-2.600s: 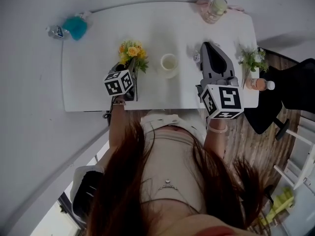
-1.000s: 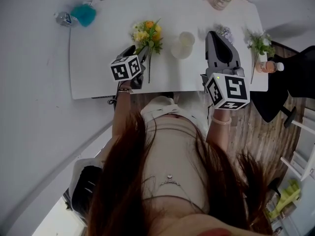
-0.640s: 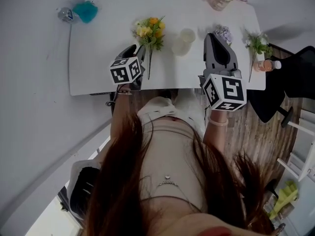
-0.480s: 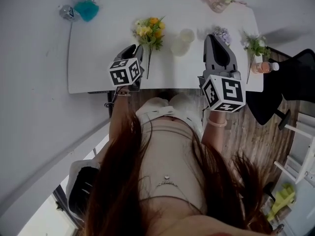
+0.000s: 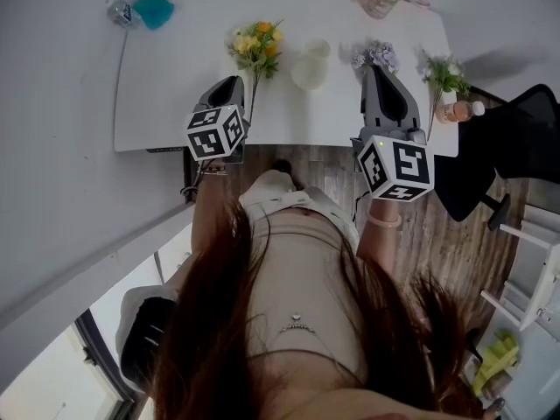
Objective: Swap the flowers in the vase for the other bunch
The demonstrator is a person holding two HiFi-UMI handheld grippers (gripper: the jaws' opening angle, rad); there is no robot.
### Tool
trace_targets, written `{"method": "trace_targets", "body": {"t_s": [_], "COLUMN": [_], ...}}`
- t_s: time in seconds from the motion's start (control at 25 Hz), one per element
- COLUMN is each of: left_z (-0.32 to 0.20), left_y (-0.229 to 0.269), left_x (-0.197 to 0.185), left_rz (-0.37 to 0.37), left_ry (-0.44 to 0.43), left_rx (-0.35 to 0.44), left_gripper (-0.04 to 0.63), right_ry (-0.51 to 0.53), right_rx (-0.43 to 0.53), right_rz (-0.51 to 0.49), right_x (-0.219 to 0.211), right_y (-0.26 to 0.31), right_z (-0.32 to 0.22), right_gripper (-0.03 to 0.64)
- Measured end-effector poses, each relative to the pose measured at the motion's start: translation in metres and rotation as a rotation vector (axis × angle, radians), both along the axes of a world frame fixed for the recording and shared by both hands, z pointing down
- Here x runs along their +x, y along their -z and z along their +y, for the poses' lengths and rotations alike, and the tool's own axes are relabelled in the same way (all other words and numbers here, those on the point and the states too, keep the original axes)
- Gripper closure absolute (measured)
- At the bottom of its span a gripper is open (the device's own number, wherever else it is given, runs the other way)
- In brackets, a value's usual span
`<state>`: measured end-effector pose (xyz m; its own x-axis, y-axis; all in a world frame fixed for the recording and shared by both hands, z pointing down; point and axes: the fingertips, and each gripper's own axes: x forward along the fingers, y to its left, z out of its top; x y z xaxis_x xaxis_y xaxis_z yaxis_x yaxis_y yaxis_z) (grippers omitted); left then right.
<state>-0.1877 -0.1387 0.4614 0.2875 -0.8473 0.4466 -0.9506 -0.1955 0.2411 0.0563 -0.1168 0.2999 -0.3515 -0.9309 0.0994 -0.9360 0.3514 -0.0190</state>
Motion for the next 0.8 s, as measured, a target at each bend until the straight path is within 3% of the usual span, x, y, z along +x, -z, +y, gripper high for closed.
{"method": "trace_targets", "body": {"t_s": [0.8], "left_z": [0.104], "left_y": [0.061], "left_x": [0.055], "left_rz": [-0.018], "left_ry": [0.003], "left_rx": [0.122], "left_gripper": [0.591], "right_ry": [0.012], "right_rx": [-0.002], "right_rz": [-0.039], "right_x": [0.051], "right_y": [-0.001], "right_z": [0.100], "right_gripper": [0.589]}}
